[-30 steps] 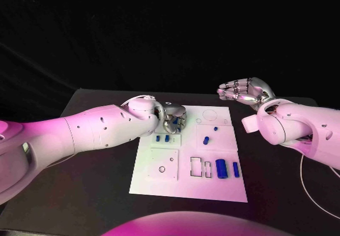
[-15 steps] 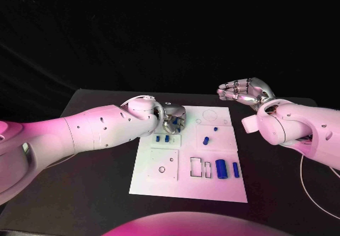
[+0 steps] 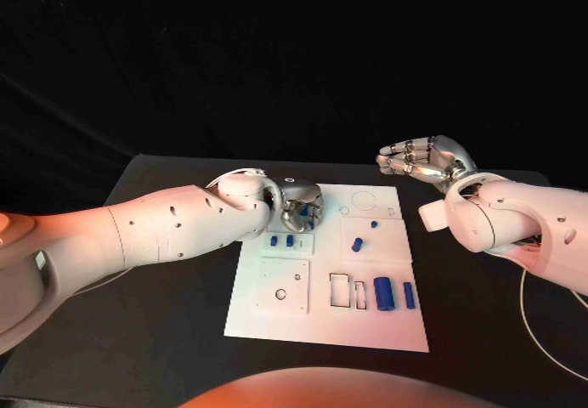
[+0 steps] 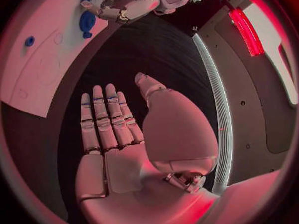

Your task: Assemble the parts on the task board

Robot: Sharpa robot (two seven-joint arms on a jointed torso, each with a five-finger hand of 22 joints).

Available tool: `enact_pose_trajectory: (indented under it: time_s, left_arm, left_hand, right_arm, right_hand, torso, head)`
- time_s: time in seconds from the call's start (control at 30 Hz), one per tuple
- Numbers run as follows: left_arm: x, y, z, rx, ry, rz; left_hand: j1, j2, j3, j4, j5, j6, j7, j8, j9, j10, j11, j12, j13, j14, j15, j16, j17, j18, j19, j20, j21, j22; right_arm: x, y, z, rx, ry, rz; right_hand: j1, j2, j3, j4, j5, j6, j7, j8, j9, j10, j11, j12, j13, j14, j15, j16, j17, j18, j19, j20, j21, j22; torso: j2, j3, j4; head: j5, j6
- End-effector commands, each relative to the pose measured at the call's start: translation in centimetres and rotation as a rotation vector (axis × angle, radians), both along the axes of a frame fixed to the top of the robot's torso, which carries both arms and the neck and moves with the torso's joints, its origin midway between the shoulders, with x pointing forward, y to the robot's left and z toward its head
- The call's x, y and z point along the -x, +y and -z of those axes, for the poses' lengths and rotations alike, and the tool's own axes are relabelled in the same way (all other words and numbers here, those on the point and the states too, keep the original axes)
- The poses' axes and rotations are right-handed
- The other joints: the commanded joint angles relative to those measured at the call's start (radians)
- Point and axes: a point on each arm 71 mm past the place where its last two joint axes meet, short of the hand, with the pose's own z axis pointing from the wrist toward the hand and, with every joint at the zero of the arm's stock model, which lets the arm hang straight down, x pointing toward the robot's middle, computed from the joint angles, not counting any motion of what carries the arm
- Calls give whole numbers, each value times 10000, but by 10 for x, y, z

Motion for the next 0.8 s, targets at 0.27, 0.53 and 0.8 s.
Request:
enact_pose_trajectory:
  time_s: [0.27,0.53,0.8]
  left_arm:
    - [2,7,-22,1217,-352,-150]
    - [2,24,-34,1418,-164,-535]
    - [0,44,-31,1128,48,-931]
  left_hand:
    - [-89,44,2,-64,29,92,-15,-76,26,235,-106,-89,31,92,7,44,45,-9,100,-21,92,76]
    - [-147,28,-16,-64,27,105,-13,-102,33,258,-106,-136,29,97,8,33,4,-18,129,-25,116,115]
    - [-167,28,-22,-61,27,112,-16,-111,37,269,-109,-153,29,74,8,8,-94,-15,117,-25,106,94]
  right_arm:
    - [-1,1,-1,12,-166,-163]
    - [-1,0,-1,21,-164,-135]
    - [-1,-1,-1,23,-158,-112]
  right_hand:
    - [85,-8,56,4,28,91,125,25,-12,11,-43,41,-4,32,-72,77,-22,113,78,-21,54,-20]
    - [84,-3,64,7,28,95,122,26,-12,16,-45,43,-4,32,-73,81,-24,113,77,-21,53,-22]
    - [84,-3,64,7,28,95,122,26,-12,16,-45,43,-4,32,-73,81,-24,113,77,-21,53,-22]
  torso:
    - [-28,4,13]
    - [-12,9,-6]
    - [0,-1,21]
  head:
    - [28,50]
    - [33,84]
    - [31,70]
